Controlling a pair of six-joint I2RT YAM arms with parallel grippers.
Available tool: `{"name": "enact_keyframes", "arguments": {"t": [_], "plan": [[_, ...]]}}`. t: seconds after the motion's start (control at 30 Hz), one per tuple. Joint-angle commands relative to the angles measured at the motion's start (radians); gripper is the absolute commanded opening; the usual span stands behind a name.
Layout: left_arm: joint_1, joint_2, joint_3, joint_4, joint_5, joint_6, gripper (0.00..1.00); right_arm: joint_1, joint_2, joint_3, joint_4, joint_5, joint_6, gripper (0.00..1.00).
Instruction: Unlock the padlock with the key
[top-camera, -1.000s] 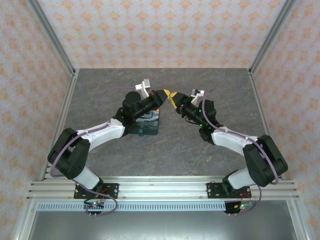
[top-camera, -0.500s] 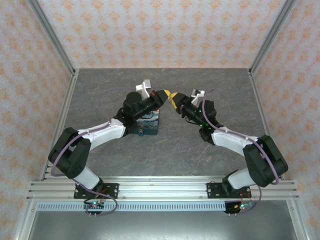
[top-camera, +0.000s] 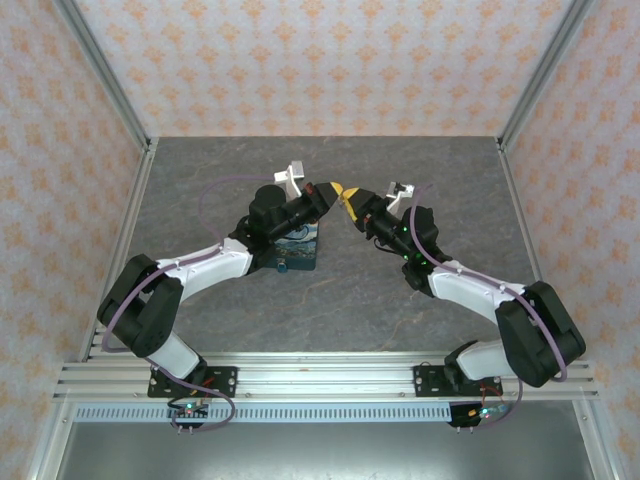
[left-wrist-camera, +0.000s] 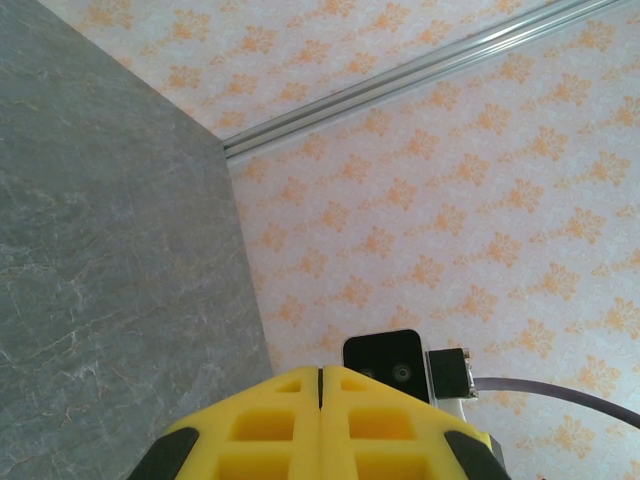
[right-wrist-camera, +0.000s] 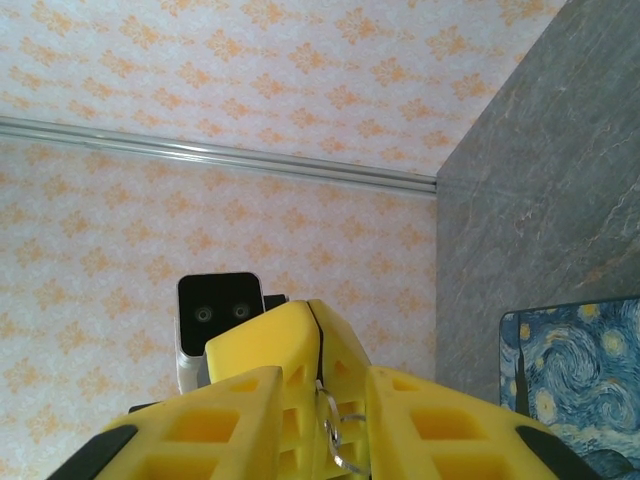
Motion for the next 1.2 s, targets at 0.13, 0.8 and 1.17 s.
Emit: {"name": "enact_keyframes", "arguments": {"t": [0.13,0.8,1.17], "plan": [[-0.002,0.014,0.018,0.000,-0.022,0.010,0.00,0.005,0.002,0.013,0.046,-0.025,-0.002,0.26],[-0.012,0.021,0.020,-0.011,-0.036,-0.003,0.00,-0.005,0.090,0.026,0.160,-0.039,0.079,0.00],[0.013,-0.060,0.043,-0.223,-0.101,0.025,0.68,-0.014,0.007,-0.016,0.020,-0.044,-0.014,0.00]]}}
